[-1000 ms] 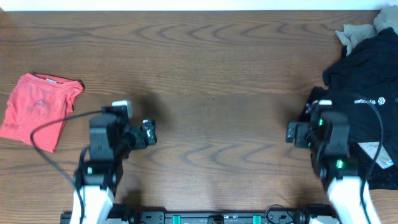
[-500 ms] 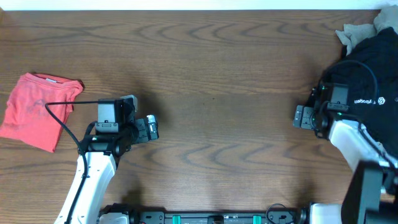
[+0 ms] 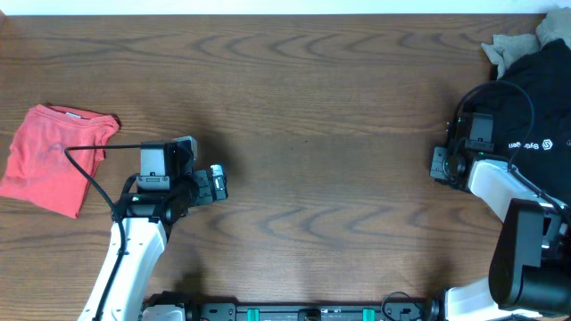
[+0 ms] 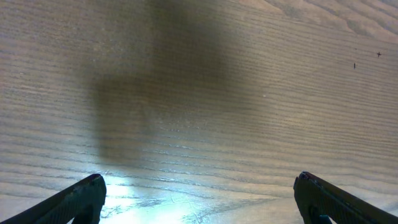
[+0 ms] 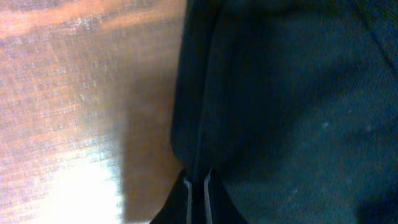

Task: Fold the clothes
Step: 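Reach the right gripper to the black t-shirt pile and grasp it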

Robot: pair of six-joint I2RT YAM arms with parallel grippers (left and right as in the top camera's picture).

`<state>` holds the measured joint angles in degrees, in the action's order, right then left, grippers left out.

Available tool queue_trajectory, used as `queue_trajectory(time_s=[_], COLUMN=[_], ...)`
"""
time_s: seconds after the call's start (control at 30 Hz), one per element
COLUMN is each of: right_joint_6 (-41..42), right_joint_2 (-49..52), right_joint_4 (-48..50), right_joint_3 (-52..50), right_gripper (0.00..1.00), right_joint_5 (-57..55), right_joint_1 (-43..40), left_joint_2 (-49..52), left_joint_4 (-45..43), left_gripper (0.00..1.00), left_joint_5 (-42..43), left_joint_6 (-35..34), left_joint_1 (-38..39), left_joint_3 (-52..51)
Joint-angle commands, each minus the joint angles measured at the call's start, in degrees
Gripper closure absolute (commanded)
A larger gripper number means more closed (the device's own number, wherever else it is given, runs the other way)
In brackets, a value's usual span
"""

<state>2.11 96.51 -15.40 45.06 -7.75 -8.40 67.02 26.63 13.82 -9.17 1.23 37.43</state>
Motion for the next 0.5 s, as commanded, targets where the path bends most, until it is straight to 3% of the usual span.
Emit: queue_trajectory(time_s=[0.0,0.17,0.33,0.47], right_joint_6=[-0.46,-0.46,-0.39,2.73], right_joint_2=[-1.57,-11.43,-20.87,-24.92], right_joint_4=[-3.67,-8.46,-10.73,-7.98], right_joint_3=[-0.74,5.29,13.66,15.63], right_gripper=[0.99,0.99,0.99,0.99], right_joint_5=[2.05,11.21,30.91,44.44], right_joint_1=[-0.09,0.0,2.45,8.94], left_joint_2=[0.07,0.07,0.07,0.07], left_joint_4=[0.09,0.04,0.04,-0.24], left_gripper=[0.02,0.02,0.02,0.02], left_joint_5=[0.72,0.72,0.72,0.72], left_joint_6=[-0.13,-0.13,-0.13,-0.13], left_joint_1=[0.13,0.13,0.13,0.13], left_joint_3=[1.18,1.18,1.18,1.18])
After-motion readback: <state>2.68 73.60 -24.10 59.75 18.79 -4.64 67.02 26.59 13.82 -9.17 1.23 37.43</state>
